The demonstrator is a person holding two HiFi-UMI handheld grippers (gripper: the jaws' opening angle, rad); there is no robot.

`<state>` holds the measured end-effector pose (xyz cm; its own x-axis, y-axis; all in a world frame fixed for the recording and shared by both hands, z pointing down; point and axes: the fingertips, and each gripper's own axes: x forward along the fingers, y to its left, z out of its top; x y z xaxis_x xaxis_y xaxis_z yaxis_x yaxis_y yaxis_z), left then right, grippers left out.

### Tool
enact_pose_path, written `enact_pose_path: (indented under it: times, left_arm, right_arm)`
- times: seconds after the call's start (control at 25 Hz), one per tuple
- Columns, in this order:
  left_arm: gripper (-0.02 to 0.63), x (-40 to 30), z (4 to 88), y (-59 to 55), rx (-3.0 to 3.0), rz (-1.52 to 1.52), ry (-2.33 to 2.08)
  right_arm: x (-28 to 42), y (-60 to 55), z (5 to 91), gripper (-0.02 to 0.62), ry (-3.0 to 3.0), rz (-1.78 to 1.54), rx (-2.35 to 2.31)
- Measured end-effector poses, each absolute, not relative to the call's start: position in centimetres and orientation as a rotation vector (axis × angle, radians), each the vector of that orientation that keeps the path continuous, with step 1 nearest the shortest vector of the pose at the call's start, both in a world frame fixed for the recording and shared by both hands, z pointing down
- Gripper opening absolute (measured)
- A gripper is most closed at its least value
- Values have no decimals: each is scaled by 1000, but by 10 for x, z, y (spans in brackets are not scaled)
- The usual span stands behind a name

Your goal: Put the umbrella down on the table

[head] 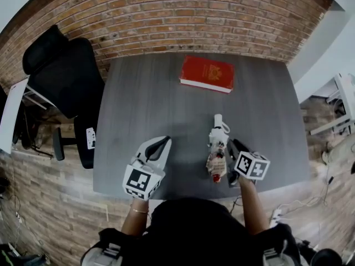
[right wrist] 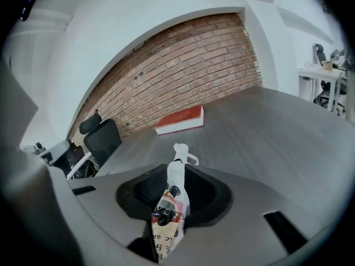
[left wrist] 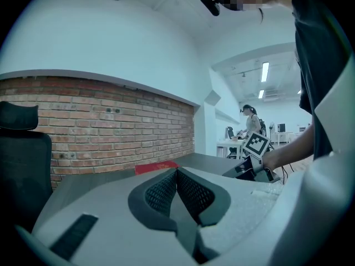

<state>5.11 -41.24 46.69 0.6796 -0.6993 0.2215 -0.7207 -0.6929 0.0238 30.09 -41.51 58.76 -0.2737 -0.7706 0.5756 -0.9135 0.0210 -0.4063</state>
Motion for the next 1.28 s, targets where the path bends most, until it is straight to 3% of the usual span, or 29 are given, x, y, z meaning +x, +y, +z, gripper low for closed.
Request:
enact_pose_path:
  times: [0.28, 1.28]
  left_arm:
    - [3, 70, 455, -399, 2816, 305, -1161]
    - [3, 110, 441, -368, 2869, 328, -1132]
  right_arm:
    - [316, -396, 562, -2, -2161, 1057, 1828]
    - [334, -348, 488, -5, -2319, 757, 1823]
